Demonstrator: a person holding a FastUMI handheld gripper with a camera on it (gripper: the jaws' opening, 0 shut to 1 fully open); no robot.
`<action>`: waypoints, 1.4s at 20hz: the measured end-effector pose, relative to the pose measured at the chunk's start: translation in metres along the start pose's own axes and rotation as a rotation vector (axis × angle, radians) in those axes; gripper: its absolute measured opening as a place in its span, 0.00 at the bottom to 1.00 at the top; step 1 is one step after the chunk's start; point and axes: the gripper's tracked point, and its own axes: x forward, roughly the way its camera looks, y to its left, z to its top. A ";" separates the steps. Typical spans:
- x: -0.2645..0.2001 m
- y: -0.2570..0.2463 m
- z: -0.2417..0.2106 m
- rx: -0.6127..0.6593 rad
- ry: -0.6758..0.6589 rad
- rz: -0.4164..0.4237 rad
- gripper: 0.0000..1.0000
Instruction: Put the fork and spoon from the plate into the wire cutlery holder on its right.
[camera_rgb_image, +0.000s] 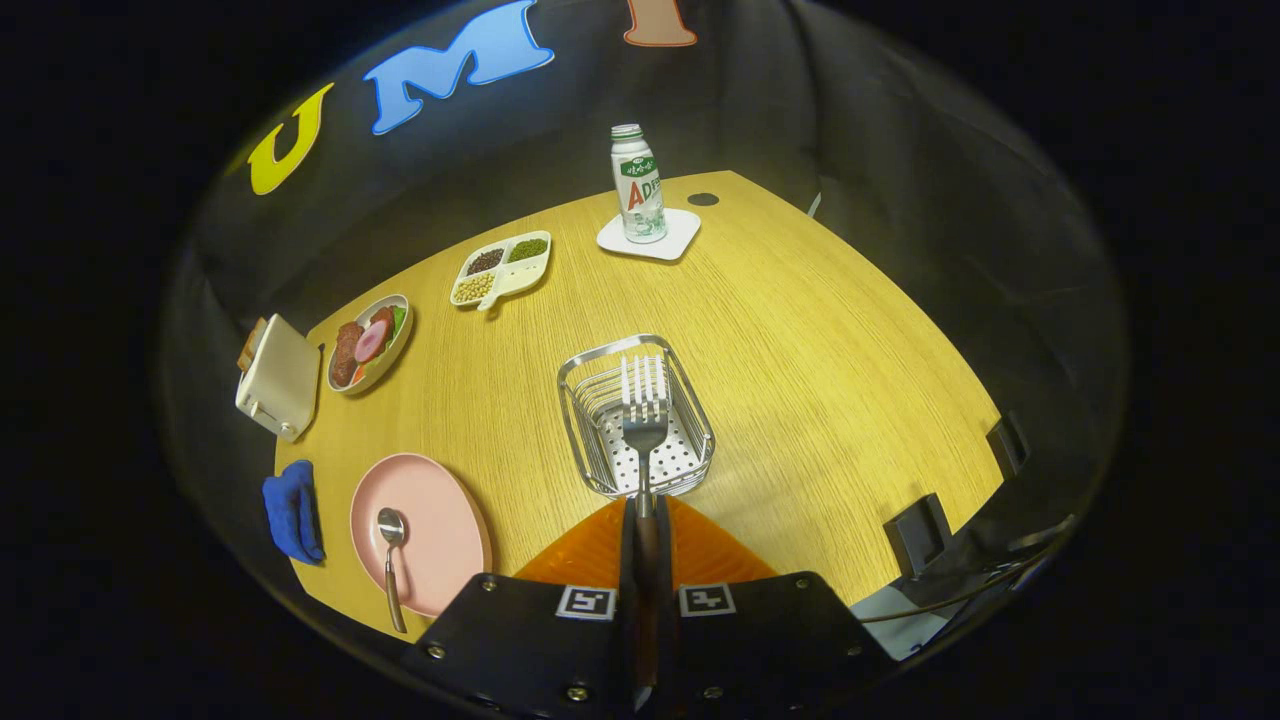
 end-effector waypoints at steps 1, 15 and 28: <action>-0.003 -0.001 0.003 -0.002 0.004 -0.002 0.09; -0.017 0.007 0.030 -0.020 -0.119 0.007 0.98; -0.027 0.024 0.037 -0.055 -0.160 0.019 0.98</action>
